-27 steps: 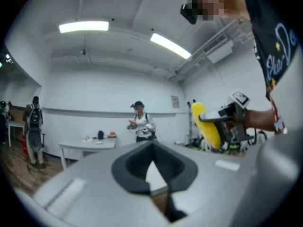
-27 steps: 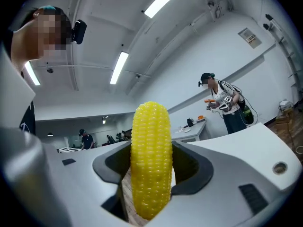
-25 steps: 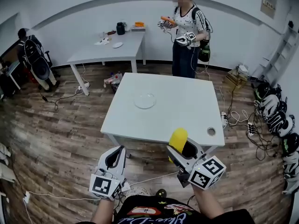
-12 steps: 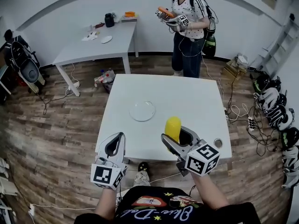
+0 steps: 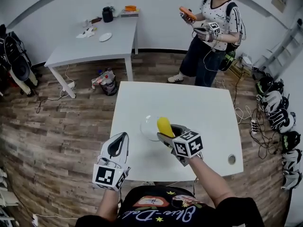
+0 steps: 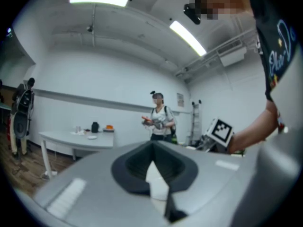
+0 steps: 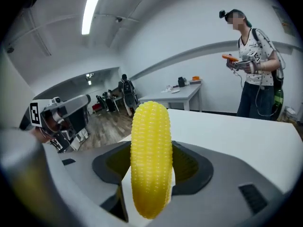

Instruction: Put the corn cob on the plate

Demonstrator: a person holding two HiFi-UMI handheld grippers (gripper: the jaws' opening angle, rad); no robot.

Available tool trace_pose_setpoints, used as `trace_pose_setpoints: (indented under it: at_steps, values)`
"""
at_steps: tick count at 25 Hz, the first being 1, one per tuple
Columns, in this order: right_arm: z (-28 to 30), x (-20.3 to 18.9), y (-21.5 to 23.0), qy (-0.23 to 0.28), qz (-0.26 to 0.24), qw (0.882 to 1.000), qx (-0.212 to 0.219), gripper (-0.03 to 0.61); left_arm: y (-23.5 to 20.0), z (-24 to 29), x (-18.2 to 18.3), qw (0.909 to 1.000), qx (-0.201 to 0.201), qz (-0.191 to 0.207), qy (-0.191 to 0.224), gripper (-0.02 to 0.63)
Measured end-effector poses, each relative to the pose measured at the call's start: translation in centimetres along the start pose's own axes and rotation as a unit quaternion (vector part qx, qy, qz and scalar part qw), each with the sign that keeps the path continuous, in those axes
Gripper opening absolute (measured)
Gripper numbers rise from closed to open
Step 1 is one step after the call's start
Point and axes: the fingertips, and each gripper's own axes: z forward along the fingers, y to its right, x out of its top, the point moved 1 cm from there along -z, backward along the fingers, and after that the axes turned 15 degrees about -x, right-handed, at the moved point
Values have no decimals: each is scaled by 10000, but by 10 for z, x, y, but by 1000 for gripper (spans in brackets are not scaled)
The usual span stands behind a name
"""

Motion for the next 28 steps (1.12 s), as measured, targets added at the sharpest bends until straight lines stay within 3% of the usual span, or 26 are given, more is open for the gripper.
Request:
trace_pose_setpoints:
  at_steps: [6,15,22,28]
  values:
    - [69,-11,8,-1028,-456,9935,-175,252,-36,0,-14,9997,48,-226,-11,-6]
    - [128,-30,10,-1995,-1103,9731,-343,252,-62,-7,-26,9988,183,-455,-13,-6]
    - [142,-42,9,-2179,-1207,9677,-392,252,-70,-15,-30,9980,273,-564,7,-6]
    - [143,-41,4,-1855,-1288,9737,-307,253,-69,-15,-35,9981,237,-563,-37,-6]
